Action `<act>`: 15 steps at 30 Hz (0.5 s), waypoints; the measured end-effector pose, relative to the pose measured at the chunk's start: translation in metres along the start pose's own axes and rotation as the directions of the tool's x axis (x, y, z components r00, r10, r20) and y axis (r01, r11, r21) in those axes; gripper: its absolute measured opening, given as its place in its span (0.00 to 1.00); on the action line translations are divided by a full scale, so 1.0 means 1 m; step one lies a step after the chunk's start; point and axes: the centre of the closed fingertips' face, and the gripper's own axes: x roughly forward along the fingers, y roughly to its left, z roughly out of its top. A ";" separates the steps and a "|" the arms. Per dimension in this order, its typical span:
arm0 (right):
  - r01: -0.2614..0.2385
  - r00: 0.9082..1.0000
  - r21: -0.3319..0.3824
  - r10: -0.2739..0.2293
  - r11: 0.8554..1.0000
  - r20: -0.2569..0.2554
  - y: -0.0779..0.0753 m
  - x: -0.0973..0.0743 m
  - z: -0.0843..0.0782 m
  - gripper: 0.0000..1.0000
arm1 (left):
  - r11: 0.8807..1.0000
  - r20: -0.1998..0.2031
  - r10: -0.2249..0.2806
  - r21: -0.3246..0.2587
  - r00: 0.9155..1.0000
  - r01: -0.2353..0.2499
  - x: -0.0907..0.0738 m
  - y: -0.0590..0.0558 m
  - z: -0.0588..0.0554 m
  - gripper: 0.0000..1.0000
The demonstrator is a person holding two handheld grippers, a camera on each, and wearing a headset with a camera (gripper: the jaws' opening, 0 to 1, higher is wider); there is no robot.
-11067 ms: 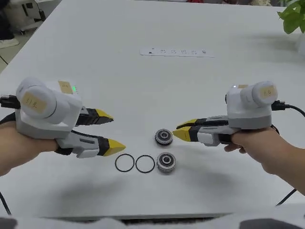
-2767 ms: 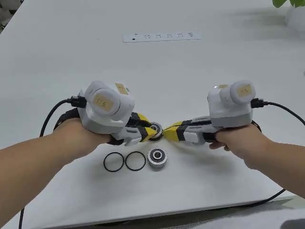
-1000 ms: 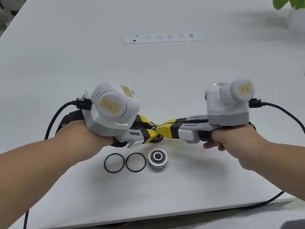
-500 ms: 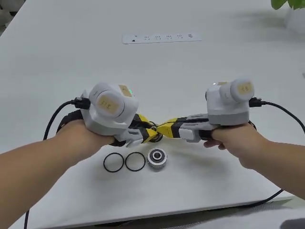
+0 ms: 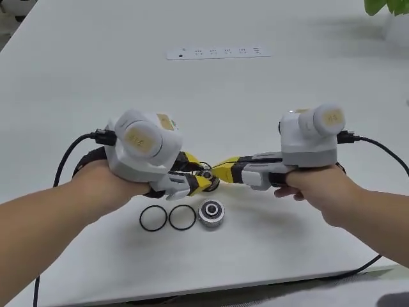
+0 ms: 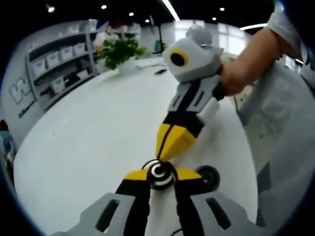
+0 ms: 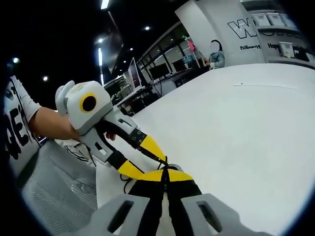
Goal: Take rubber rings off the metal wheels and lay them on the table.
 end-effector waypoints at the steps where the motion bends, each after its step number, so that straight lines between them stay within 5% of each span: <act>1: 0.001 1.000 0.000 -0.001 1.000 0.002 0.000 -0.001 0.000 0.00 | 1.000 0.004 0.001 -0.001 1.000 -0.001 -0.001 0.000 0.001 0.20; 15: -0.008 1.000 0.008 0.008 1.000 0.025 0.004 -0.005 0.009 0.00 | 1.000 0.034 0.014 -0.009 0.999 -0.014 -0.019 0.001 0.004 0.26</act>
